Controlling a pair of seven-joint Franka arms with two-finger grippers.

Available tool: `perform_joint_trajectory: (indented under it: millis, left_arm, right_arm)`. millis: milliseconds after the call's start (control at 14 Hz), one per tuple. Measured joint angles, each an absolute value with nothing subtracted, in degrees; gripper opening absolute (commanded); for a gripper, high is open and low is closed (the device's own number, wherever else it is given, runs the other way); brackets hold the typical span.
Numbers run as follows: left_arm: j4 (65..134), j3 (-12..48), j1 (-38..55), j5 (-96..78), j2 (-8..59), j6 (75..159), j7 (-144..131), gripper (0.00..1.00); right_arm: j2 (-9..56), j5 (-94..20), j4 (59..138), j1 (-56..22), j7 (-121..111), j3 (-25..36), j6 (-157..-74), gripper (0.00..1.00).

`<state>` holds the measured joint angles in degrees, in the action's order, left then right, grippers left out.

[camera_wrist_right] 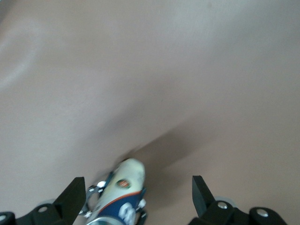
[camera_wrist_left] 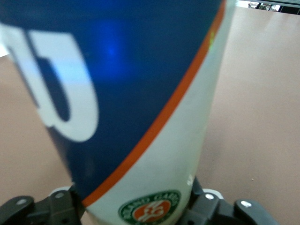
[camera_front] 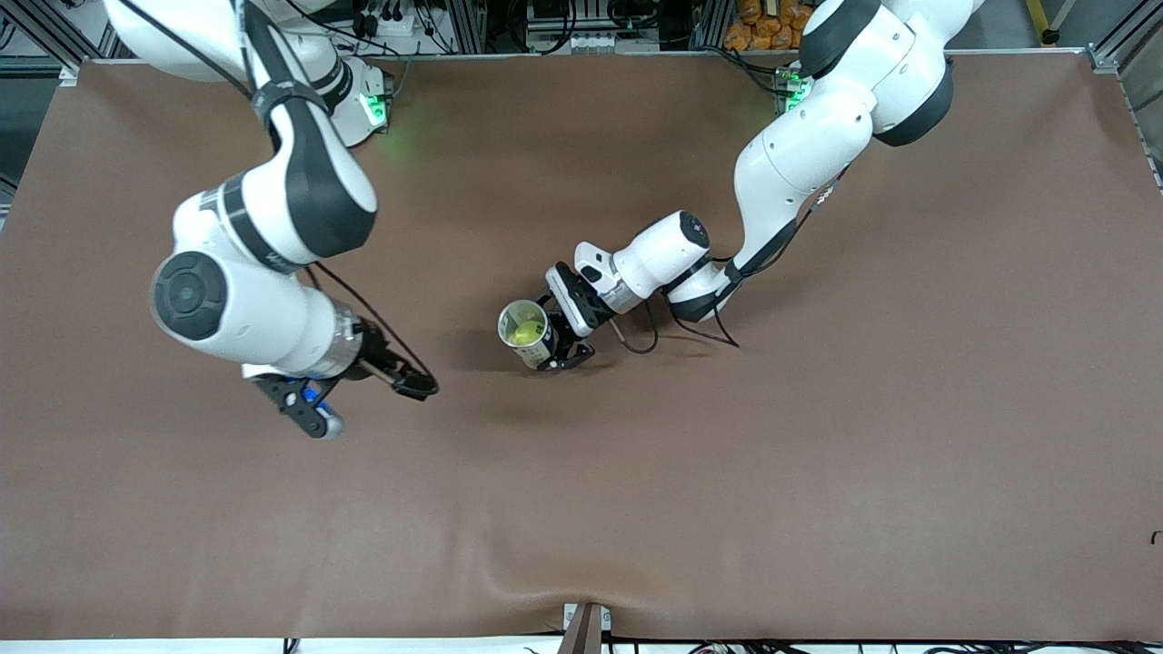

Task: Insert tennis ball vertically with right arm
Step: 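Release the ball into the can and withdraw the right gripper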

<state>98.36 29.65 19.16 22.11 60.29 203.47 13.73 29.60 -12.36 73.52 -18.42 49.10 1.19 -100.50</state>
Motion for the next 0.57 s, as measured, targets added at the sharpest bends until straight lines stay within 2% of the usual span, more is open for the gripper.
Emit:
perform_joint_trajectory:
  millis: [573]
  left_arm:
    - [98.4,29.4,19.0,22.1,61.0,203.5,13.7,1.00]
  right_arm:
    - [23.1,-12.0,72.7,-4.6,21.4,1.3,-87.0,1.00]
